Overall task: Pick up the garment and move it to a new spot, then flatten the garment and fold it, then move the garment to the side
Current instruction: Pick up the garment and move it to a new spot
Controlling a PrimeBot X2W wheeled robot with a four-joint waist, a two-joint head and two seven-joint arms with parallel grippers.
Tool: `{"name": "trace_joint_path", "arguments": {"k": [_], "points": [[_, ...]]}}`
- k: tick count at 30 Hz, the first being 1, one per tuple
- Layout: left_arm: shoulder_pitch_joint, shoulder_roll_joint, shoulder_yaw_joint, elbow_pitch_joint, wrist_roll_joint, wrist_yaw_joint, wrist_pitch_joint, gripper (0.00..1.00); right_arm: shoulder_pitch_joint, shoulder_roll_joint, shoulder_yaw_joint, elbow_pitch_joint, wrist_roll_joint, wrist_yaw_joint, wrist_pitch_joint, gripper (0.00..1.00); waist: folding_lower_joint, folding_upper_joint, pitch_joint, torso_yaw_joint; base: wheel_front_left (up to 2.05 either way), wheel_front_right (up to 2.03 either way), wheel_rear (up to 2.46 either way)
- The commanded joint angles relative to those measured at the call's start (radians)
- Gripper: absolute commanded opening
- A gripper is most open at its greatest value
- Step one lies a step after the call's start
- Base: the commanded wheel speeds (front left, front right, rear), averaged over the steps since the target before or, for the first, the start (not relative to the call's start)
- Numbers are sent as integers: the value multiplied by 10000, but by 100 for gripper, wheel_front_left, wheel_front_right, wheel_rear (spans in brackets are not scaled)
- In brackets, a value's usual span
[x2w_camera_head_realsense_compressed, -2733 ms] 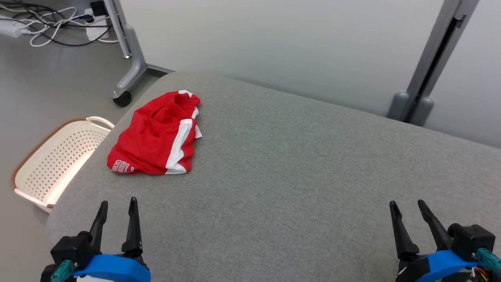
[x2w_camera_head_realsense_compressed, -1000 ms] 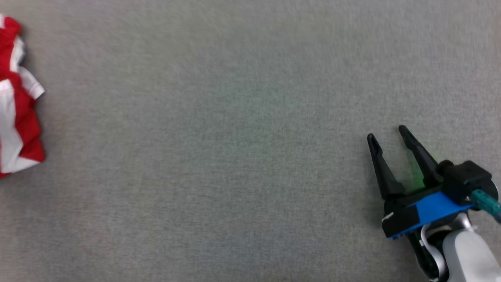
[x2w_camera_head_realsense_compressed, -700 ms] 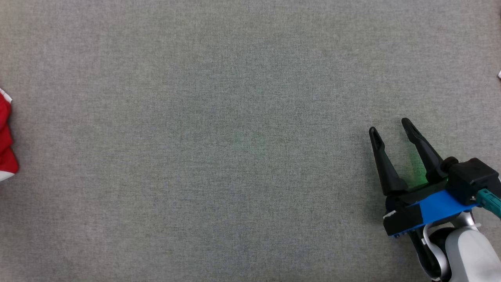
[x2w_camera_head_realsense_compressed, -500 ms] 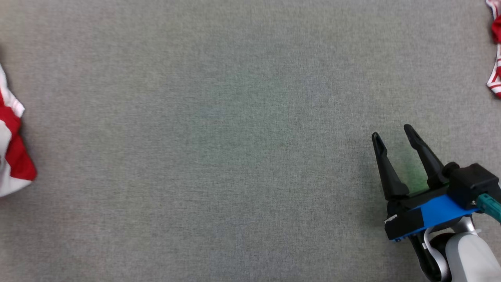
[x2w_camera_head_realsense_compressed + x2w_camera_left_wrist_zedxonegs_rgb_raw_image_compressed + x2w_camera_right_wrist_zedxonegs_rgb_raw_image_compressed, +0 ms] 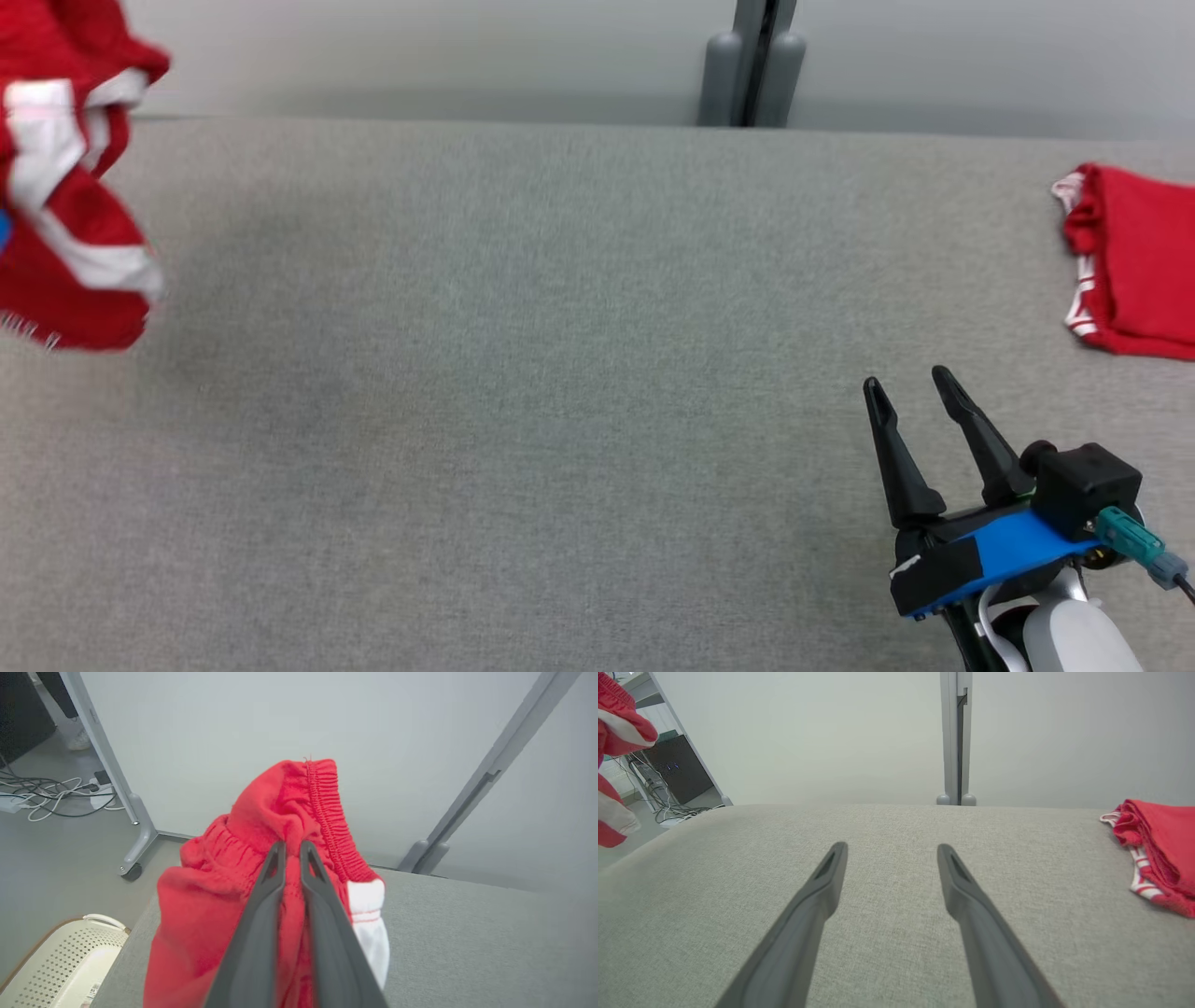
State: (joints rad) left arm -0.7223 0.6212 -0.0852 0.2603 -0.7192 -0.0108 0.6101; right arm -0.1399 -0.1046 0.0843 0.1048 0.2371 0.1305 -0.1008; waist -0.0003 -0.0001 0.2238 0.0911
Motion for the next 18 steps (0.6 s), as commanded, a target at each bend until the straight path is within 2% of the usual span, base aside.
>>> {"name": "trace_joint_path", "arguments": {"k": [1, 9, 10, 18], "points": [[-308, -336, -286, -535, -22, -131, 87, 0, 170, 39, -61, 131, 116, 5, -131, 100, 3, 1, -636, -408, 0, 0, 0], [-605, -1704, -1497, -1976, -493, -596, 342, 0, 418, 197, 45, 282, 208, 5, -166, 100, 3, 1, -1288, -1290, 0, 0, 0], [-605, -1704, -1497, -1976, -493, -596, 342, 0, 418, 197, 45, 282, 208, 5, -166, 100, 3, 1, -1288, -1290, 0, 0, 0], [319, -2749, -2721, -2603, -881, -858, 382, 0, 486, 250, 12, 205, 223, 5, -105, 100, 3, 1, -1287, -2569, 0, 0, 0]]}}
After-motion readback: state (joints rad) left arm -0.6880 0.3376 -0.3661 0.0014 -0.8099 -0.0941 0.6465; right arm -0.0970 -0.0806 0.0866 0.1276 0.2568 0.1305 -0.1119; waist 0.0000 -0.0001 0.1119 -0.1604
